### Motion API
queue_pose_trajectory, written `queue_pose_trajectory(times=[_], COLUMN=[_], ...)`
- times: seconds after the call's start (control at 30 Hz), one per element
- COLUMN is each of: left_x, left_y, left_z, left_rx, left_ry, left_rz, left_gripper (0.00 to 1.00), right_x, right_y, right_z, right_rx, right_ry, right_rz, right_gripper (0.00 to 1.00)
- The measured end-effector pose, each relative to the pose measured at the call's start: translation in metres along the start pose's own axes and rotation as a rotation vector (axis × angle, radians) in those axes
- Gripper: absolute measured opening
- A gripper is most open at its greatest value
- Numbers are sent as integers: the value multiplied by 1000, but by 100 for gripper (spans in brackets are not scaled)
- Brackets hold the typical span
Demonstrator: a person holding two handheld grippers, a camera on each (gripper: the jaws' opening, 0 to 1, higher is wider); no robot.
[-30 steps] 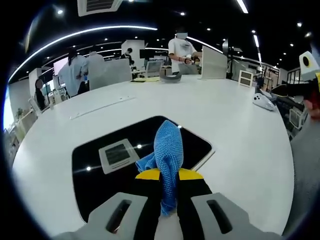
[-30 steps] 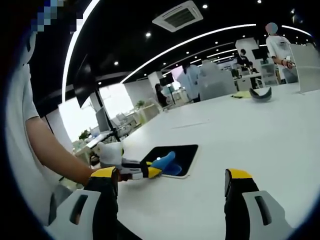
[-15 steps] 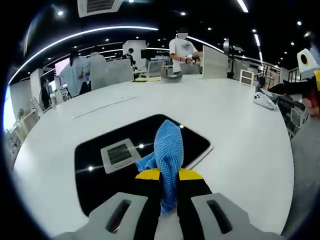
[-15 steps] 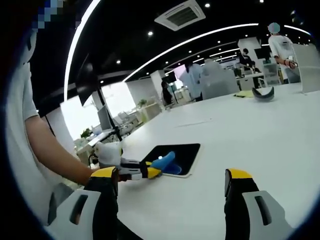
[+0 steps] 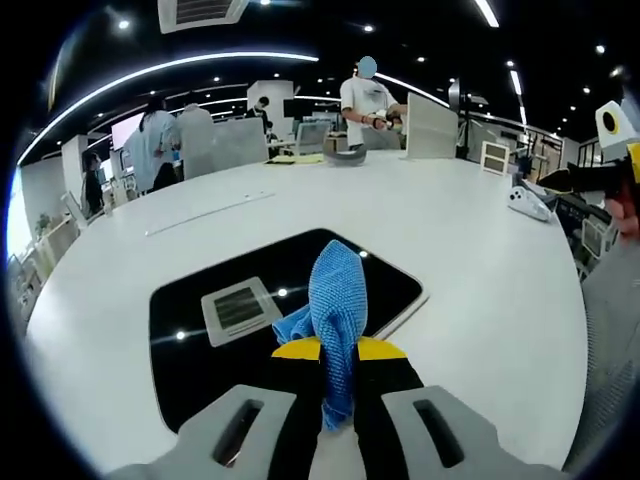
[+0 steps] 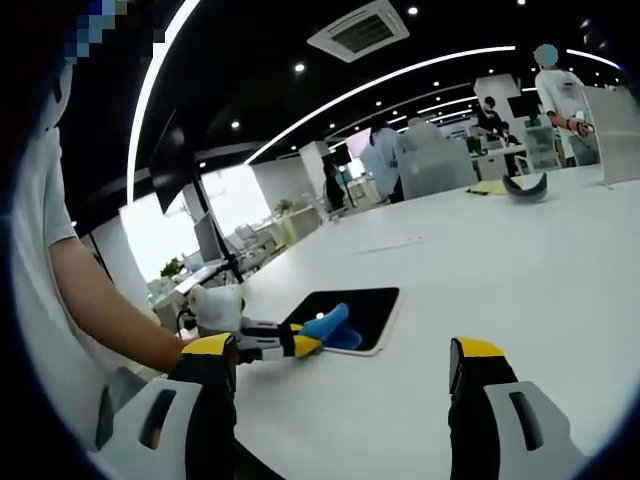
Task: Wipe the mirror surface with the cleaning cloth until all visible marks leave the cleaned area.
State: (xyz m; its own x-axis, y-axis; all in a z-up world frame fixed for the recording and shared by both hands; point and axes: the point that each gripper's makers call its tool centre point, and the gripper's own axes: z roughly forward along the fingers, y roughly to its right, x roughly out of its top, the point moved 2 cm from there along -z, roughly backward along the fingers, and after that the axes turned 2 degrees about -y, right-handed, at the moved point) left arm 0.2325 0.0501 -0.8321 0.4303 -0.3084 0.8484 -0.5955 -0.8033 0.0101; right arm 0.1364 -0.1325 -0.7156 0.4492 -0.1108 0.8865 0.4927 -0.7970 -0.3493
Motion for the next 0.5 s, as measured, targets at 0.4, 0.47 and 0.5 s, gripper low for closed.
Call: queue_pose_trajectory(times=[0.4, 0.47, 0.5], left_x=[2, 2, 2], left_y=[-5, -7, -9], left_z=[2, 2, 3], left_rx=[4, 7, 14], left_ry=[3, 3, 2], left_rz=[-5, -7, -13], left_gripper=[7, 7, 7], right_x=[-1, -1, -2], right_y=[0, 0, 0], right_z=[1, 1, 2], right_rx=[8, 10, 11], right_ry=[-4, -4, -6], right_rz=[8, 12, 11], right_gripper=[87, 87, 87])
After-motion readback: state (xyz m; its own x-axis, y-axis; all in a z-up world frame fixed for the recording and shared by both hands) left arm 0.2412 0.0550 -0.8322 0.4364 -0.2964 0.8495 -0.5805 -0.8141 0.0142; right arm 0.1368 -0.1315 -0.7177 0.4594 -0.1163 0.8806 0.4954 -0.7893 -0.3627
